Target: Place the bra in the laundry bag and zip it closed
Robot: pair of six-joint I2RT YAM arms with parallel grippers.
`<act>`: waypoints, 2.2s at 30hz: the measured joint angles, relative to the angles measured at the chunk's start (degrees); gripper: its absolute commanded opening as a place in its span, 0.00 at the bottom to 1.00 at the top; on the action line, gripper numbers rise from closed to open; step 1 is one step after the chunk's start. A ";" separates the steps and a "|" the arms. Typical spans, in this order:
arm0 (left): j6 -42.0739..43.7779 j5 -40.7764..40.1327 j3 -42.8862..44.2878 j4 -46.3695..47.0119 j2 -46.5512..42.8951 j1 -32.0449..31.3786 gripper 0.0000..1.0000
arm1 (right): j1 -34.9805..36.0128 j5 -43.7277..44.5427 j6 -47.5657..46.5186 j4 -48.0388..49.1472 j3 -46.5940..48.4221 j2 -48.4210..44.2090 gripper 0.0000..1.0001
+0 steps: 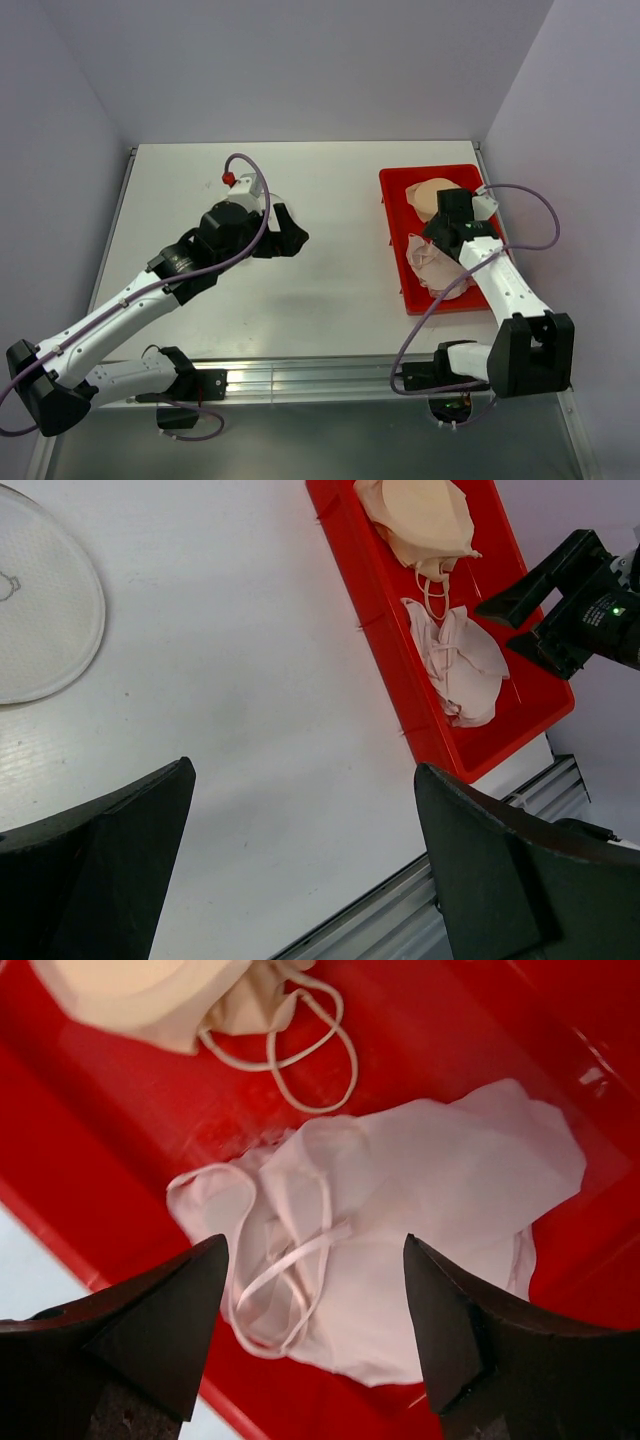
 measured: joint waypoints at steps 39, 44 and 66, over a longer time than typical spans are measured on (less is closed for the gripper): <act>0.22 -0.50 -0.59 0.28 -0.17 0.00 0.99 | -1.68 2.25 -1.92 6.01 -0.98 7.43 0.00; 0.20 -0.50 -0.59 0.26 0.24 0.00 0.99 | -1.75 1.36 -2.64 1.38 4.57 -2.95 0.00; -1.62 -2.80 3.34 -5.62 0.74 8.94 0.98 | 32.00 5.20 -5.11 -10.38 45.72 5.81 0.00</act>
